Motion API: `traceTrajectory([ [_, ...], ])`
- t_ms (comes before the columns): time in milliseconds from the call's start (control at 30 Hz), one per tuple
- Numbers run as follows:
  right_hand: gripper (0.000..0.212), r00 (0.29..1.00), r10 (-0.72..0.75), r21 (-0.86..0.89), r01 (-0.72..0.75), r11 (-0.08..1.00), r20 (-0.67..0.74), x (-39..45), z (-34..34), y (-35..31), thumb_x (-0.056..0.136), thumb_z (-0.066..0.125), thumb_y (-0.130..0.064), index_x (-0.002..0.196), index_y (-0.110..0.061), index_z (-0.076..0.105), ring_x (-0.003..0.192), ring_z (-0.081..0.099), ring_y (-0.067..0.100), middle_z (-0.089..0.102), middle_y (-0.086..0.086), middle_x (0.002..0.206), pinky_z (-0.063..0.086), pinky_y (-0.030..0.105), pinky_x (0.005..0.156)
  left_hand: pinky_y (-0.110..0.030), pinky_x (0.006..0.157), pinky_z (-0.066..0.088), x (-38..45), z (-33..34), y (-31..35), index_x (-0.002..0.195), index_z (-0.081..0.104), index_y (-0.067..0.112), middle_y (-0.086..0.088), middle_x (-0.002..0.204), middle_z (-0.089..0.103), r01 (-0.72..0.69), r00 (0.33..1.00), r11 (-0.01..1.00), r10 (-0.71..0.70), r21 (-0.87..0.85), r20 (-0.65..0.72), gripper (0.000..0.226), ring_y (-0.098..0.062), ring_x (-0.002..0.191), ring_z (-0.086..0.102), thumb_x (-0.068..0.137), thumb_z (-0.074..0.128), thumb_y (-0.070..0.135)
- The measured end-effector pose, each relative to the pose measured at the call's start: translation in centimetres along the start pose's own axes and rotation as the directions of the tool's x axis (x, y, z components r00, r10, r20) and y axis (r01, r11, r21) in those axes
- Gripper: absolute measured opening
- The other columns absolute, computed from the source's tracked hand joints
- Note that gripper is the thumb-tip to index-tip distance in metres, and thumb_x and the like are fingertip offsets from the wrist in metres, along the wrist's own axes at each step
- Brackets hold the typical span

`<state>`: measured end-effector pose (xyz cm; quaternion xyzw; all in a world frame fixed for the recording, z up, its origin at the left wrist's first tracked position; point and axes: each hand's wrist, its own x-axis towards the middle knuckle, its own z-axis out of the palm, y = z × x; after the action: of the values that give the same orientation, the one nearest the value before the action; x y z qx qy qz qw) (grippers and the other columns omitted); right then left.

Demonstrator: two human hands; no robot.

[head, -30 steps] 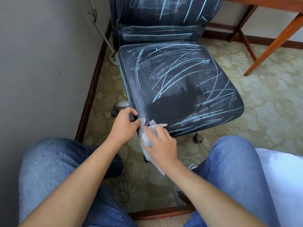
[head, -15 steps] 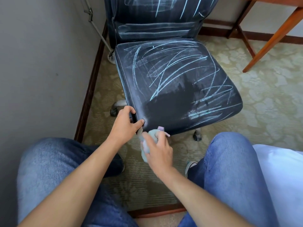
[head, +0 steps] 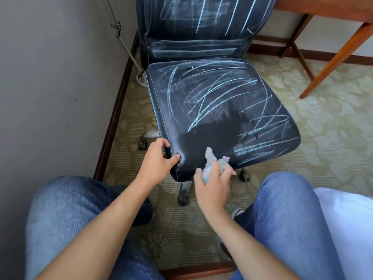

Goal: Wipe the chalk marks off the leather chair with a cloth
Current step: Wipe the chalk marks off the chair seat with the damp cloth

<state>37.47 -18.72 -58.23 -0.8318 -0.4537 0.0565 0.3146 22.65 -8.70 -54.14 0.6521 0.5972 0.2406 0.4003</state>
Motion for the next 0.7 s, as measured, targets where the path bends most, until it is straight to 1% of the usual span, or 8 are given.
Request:
traceTrajectory([
  [167, 0.030, 0.881, -0.425, 0.013, 0.432, 0.902, 0.210, -1.9, 0.9, -0.6, 0.093, 0.069, -0.028, 0.120, -0.029, 0.057, 0.133, 0.048, 0.025, 0.049, 0.002, 0.128, 0.058, 0.038, 0.075, -0.028, 0.055, 0.033, 0.1, -0.4, 0.0, 0.107, 0.051, 0.020, 0.003, 0.092, 0.055, 0.007, 1.000, 1.000, -0.007, -0.020, -0.008, 0.035, -0.012, 0.062, 0.043, 0.090, 0.080, 0.029],
  [267, 0.025, 0.823, -0.526, -0.066, 0.550, 0.833, 0.214, -0.2, 0.7, -0.4, 0.096, 0.060, -0.026, 0.120, -0.032, 0.055, 0.117, 0.061, 0.018, 0.058, -0.003, 0.112, 0.056, 0.038, 0.055, -0.029, 0.053, 0.033, 0.1, -0.7, -0.1, 0.109, 0.051, 0.020, 0.005, 0.084, 0.055, 0.034, 0.999, 0.999, -0.034, -0.038, 0.003, 0.033, -0.011, 0.059, 0.043, 0.092, 0.079, 0.028],
  [333, 0.023, 0.915, -0.391, -0.146, 0.403, 0.904, 0.103, 1.7, -0.4, 0.1, 0.093, 0.061, -0.024, 0.113, -0.034, 0.058, 0.092, 0.067, 0.027, 0.058, 0.001, 0.106, 0.053, 0.039, 0.050, -0.031, 0.055, 0.042, 0.2, -1.0, 0.0, 0.107, 0.053, 0.023, 0.002, 0.086, 0.064, 0.067, 0.998, 0.994, -0.064, -0.084, 0.029, 0.027, -0.013, 0.060, 0.051, 0.094, 0.076, 0.026],
  [433, 0.038, 0.998, -0.027, -0.092, 0.033, 0.995, 0.060, 4.6, -1.4, 0.1, 0.092, 0.063, -0.018, 0.125, -0.034, 0.060, 0.094, 0.062, 0.032, 0.051, 0.003, 0.119, 0.045, 0.035, 0.068, -0.052, 0.075, 0.063, 0.7, -1.2, -0.5, 0.098, 0.059, 0.033, -0.007, 0.093, 0.071, 0.146, 0.989, 0.963, -0.133, -0.225, 0.068, 0.020, -0.031, 0.074, 0.067, 0.099, 0.064, 0.014],
  [500, 0.033, 0.999, -0.023, -0.067, 0.026, 0.997, 0.045, 4.5, -1.0, -1.4, 0.094, 0.061, -0.025, 0.126, -0.035, 0.061, 0.098, 0.061, 0.030, 0.049, 0.003, 0.122, 0.043, 0.035, 0.070, -0.065, 0.083, 0.060, 0.9, -1.4, -0.7, 0.094, 0.065, 0.033, -0.007, 0.088, 0.068, 0.219, 0.976, 0.922, -0.198, -0.320, 0.095, 0.024, -0.032, 0.078, 0.064, 0.098, 0.055, 0.011],
  [600, 0.035, 0.932, -0.329, -0.118, 0.347, 0.930, 0.152, 1.9, 0.2, -4.4, 0.093, 0.058, -0.031, 0.125, -0.045, 0.059, 0.097, 0.062, 0.029, 0.049, 0.004, 0.121, 0.052, 0.038, 0.061, -0.048, 0.080, 0.064, 1.1, -1.7, 0.3, 0.094, 0.070, 0.021, -0.005, 0.086, 0.064, 0.255, 0.966, 0.875, -0.252, -0.411, 0.065, 0.020, -0.023, 0.078, 0.058, 0.098, 0.053, 0.010],
  [633, 0.033, 0.861, -0.449, -0.150, 0.490, 0.859, 0.239, 0.8, 0.8, -4.6, 0.094, 0.055, -0.033, 0.125, -0.045, 0.059, 0.105, 0.062, 0.030, 0.049, 0.007, 0.122, 0.052, 0.038, 0.056, -0.039, 0.074, 0.061, 1.0, -1.8, 0.6, 0.094, 0.070, 0.018, -0.003, 0.084, 0.063, 0.257, 0.964, 0.869, -0.259, -0.424, 0.053, 0.019, -0.021, 0.075, 0.057, 0.101, 0.053, 0.010],
  [700, 0.030, 0.723, -0.575, -0.152, 0.663, 0.733, 0.383, 0.0, 1.3, -3.8, 0.096, 0.051, -0.036, 0.123, -0.041, 0.060, 0.124, 0.057, 0.030, 0.049, 0.009, 0.121, 0.053, 0.038, 0.051, -0.042, 0.069, 0.054, 0.9, -1.9, 1.0, 0.096, 0.070, 0.013, 0.000, 0.079, 0.062, 0.258, 0.963, 0.862, -0.264, -0.437, 0.047, 0.016, -0.023, 0.071, 0.058, 0.103, 0.056, 0.013],
])
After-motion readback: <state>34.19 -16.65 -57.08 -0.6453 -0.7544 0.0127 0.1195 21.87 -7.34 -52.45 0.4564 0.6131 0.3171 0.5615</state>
